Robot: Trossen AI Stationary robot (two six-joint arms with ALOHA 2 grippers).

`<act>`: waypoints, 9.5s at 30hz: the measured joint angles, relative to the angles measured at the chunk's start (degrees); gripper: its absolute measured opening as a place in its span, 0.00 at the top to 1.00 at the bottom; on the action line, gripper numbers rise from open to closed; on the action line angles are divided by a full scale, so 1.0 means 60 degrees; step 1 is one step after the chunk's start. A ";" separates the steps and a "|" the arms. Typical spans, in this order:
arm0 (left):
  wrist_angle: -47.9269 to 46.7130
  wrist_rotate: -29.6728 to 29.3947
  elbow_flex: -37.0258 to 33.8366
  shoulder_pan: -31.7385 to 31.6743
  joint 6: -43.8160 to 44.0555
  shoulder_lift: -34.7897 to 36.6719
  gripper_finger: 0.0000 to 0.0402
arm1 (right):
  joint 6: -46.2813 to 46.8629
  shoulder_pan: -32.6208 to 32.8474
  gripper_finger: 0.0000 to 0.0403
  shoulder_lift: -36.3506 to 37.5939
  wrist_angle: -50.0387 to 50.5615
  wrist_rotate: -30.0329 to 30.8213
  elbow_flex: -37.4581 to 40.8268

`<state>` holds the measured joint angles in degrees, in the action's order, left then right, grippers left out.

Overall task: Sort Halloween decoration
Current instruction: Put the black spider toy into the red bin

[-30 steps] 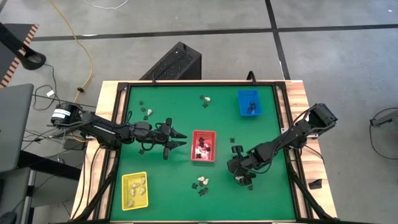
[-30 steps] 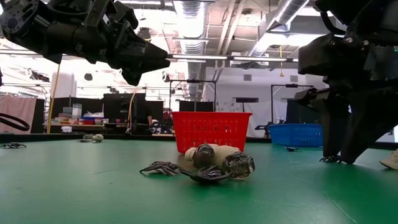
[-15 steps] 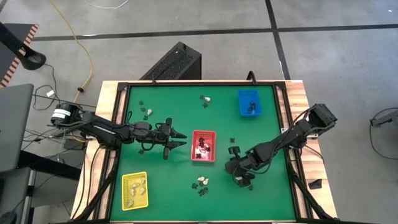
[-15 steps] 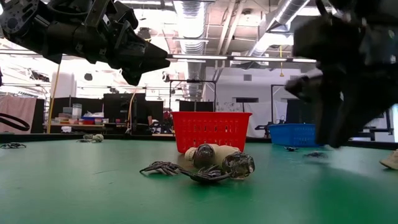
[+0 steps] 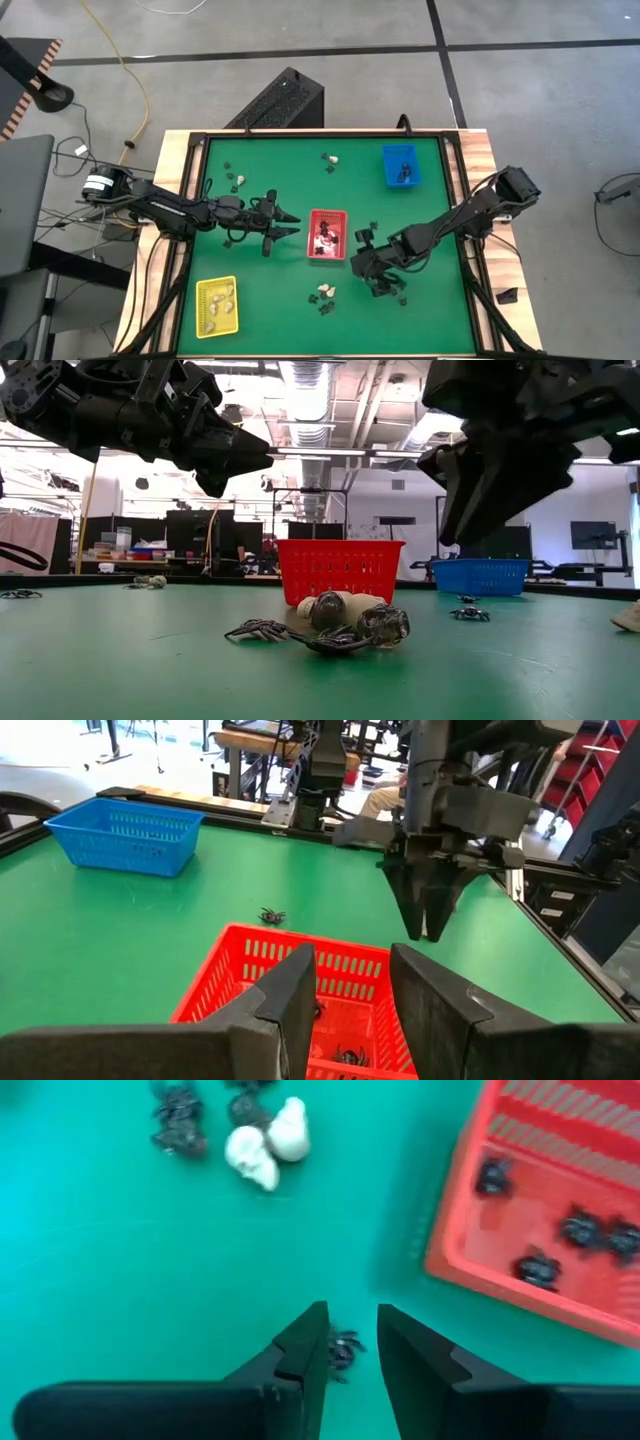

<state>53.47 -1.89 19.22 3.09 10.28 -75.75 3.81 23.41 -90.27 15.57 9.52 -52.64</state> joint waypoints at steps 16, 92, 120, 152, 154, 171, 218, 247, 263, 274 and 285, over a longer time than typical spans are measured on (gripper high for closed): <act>-0.0007 0.0015 0.0004 0.0000 -0.0002 0.0000 0.70 | 0.1365 0.0126 0.42 -0.1103 -0.0458 0.0182 0.0086; -0.0004 0.0113 0.0007 0.0000 0.0000 0.0000 0.70 | 0.1869 0.0264 0.44 -0.1248 0.1852 0.0186 -0.0657; -0.0004 0.0113 0.0007 0.0000 0.0000 0.0000 0.70 | 0.1887 0.0136 0.53 -0.1554 0.1806 0.0135 -0.0660; 0.0004 0.0259 0.0004 0.0000 0.0045 0.0000 0.70 | 0.1805 0.0001 0.53 -0.0900 0.1333 -0.0326 -0.0733; 0.0004 0.0259 0.0004 0.0000 0.0044 0.0000 0.70 | 0.1705 0.0001 0.53 -0.0762 0.1341 -0.0320 -0.0774; 0.0003 0.0254 0.0004 0.0000 0.0051 0.0000 0.70 | -0.0999 -0.0035 0.53 -0.1710 0.1051 -0.0818 -0.0839; -0.0011 0.0256 0.0004 0.0000 -0.0004 0.0000 0.70 | -0.1156 -0.0891 0.81 -0.0316 0.0737 -0.1288 -0.0832; -0.0066 0.0256 0.0004 0.0000 0.0051 0.0000 0.70 | -0.0251 -0.4295 0.65 0.1568 0.2728 -0.0912 0.1096; -0.0085 0.0256 0.0004 0.0000 -0.0004 0.0000 0.70 | 0.1194 -0.5566 0.66 0.1510 0.2143 -0.2197 0.1528; -0.0098 0.0259 0.0004 0.0000 -0.0004 0.0000 0.70 | 0.1323 -0.5529 0.66 -0.0241 0.1717 -0.2606 0.1492; -0.0251 0.0255 0.0004 -0.0001 -0.0073 0.0000 0.70 | 0.1402 -0.5461 0.84 0.0522 0.1860 -0.2609 0.1530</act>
<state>51.96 -0.36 19.25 3.09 9.85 -75.75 12.22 -9.36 -87.14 26.73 -6.14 -43.45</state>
